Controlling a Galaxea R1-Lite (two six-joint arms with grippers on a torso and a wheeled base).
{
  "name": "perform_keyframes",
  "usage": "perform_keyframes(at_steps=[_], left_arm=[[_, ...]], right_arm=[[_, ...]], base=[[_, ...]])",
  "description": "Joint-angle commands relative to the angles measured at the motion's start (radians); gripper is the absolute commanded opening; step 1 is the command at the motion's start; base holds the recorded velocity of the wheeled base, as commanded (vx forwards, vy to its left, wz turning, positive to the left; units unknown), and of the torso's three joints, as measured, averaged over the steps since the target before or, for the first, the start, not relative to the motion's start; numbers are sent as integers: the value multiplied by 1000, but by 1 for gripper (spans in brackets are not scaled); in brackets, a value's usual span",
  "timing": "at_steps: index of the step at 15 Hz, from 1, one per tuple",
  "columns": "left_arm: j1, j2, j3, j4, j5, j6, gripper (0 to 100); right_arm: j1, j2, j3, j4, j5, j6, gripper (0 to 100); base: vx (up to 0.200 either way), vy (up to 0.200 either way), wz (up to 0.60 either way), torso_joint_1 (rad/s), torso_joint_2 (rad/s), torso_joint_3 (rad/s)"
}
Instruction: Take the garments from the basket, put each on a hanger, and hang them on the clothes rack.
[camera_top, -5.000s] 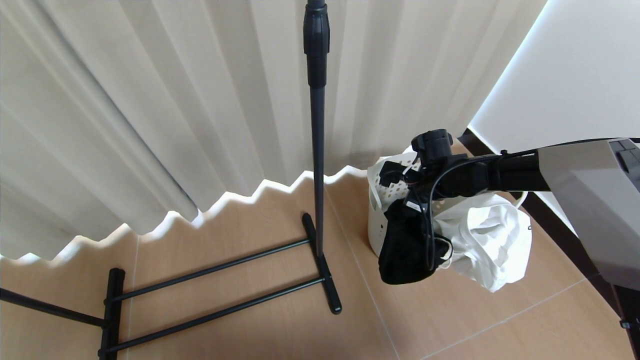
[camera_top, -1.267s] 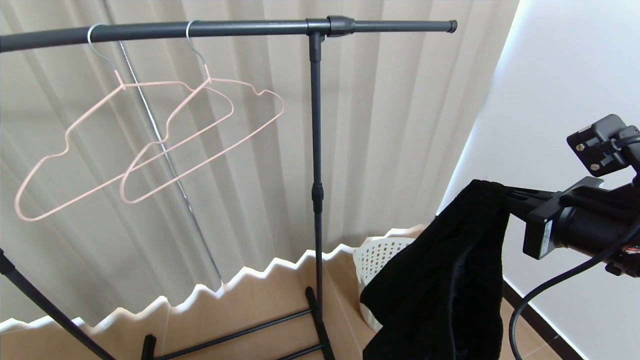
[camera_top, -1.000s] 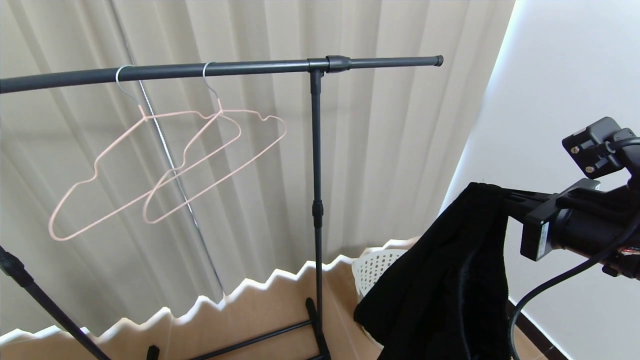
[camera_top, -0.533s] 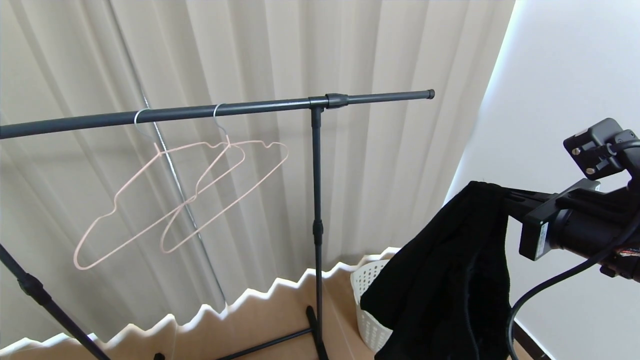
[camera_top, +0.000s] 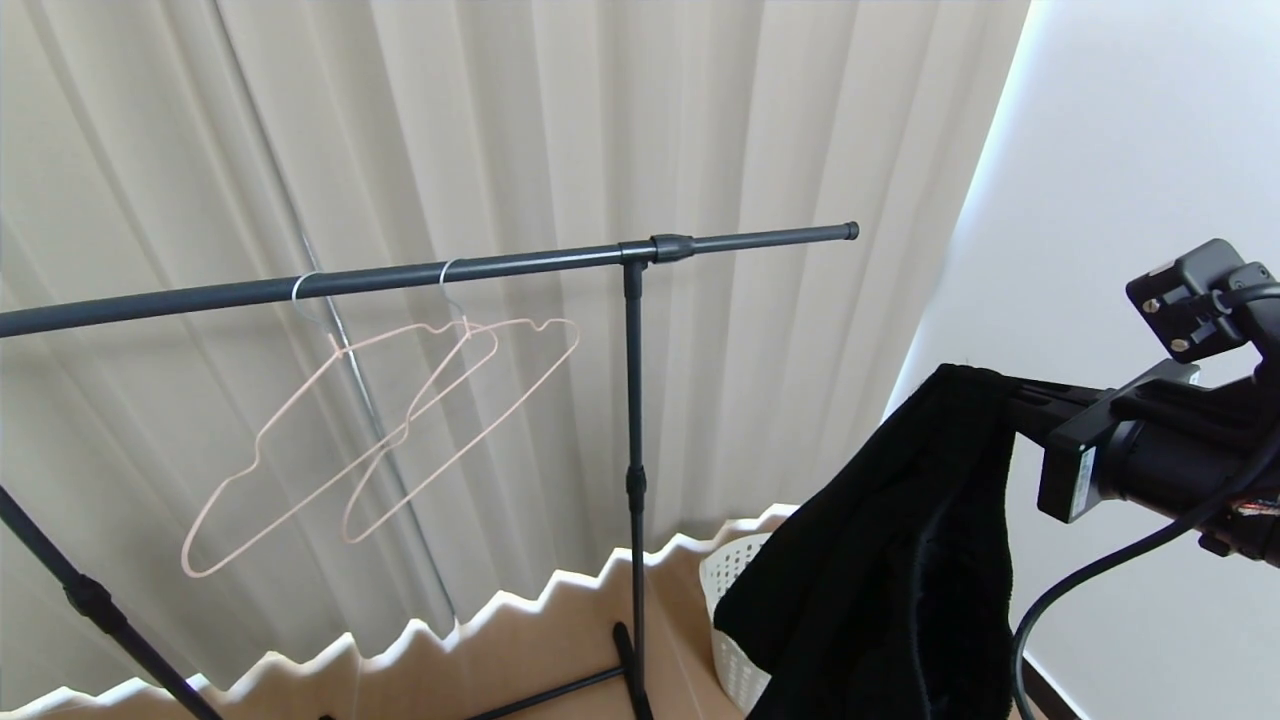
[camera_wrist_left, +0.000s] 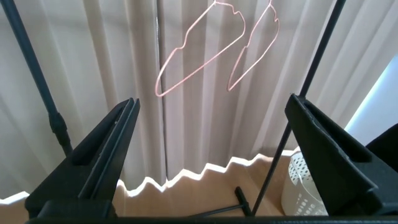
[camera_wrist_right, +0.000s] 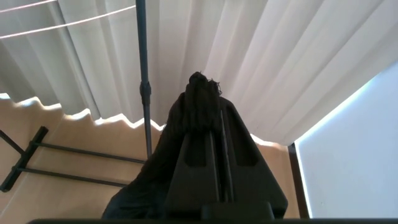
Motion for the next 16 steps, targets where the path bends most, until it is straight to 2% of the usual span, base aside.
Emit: perform_keyframes(at_steps=[1, 5, 14, 16], left_arm=[[0, 1, 0, 0, 0, 0, 100], [2, 1, 0, -1, 5, 1, 100], [2, 1, 0, -1, 2, 0, 100], [2, 1, 0, -1, 2, 0, 100]], right_arm=[[2, -6, 18, -2, 0, -7, 0], [2, -4, 21, -3, 0, -35, 0], [2, -3, 26, -2, -2, -38, 0], [2, -4, 26, -2, 0, -38, 0]], base=[[0, 0, 0, 173, -369, -207], [0, 0, 0, 65, -151, -80], [0, 0, 600, 8, -1, 0], [-200, 0, 0, 2, -2, 2]])
